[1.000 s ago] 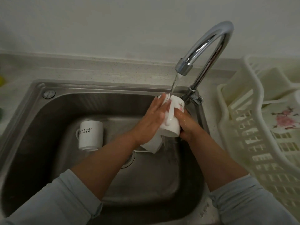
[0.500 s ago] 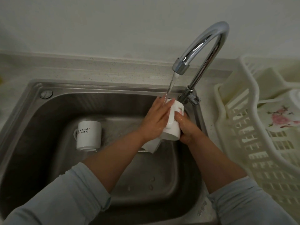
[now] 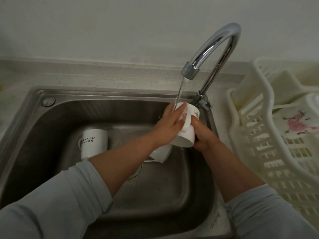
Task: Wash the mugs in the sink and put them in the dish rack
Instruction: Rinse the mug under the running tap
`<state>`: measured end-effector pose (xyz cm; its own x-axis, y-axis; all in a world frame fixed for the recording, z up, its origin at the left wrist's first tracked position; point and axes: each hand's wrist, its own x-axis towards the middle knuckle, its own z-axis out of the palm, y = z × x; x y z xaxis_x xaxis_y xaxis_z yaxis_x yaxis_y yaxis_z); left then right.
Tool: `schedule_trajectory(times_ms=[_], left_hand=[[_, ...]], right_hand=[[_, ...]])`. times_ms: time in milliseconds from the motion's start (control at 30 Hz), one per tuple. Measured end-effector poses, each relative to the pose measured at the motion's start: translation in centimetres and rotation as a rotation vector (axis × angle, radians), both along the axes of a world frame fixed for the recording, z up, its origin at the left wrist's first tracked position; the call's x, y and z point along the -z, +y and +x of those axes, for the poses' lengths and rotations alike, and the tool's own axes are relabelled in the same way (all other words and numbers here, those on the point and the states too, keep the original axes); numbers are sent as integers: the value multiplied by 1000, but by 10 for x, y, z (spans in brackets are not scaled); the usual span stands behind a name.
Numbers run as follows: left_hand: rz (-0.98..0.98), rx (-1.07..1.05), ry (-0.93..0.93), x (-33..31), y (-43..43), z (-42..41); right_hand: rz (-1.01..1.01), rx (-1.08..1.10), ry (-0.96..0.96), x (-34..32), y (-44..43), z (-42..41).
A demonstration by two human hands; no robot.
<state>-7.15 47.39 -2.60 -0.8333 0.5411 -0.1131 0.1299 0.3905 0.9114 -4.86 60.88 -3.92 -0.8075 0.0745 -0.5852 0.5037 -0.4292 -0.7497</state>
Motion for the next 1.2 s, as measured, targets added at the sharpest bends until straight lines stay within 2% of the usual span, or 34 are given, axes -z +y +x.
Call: schedule_trajectory(times_ms=[167,233,333,533,633,767,833,900,1033,1133,1200], left_hand=[[289,-62,-363,-1,-11,-21],[430,-182,-478,4,-8,-18],[593,-357,-672,17,-5,-11],[529,-141,-913,6,-8,-15],[490,-78,-934,6,-17,-16],[493,-268,-982,9,-21,-6],[493,-351,-999,12,-24,-5],[495,-402,-990,14,-26,-5],[469,-488,-877,12,-30,-8],[419,-440,-704,7,-35,-14],[422,-429,-610,1,-36,-16]], right_hand=[[-10,-52,29,-1,-8,0],[-21,-56,50,0,-8,0],[-5,-182,117,-2,-6,-1],[71,-176,210,-2,2,-2],[121,-190,231,-3,0,-1],[274,-161,235,-4,-12,-2],[406,-198,269,-7,-19,-4],[455,-272,281,-8,-24,-8],[445,-435,271,-11,-30,-16],[329,-540,231,-14,-31,-20],[349,-532,269,-13,-31,-23]])
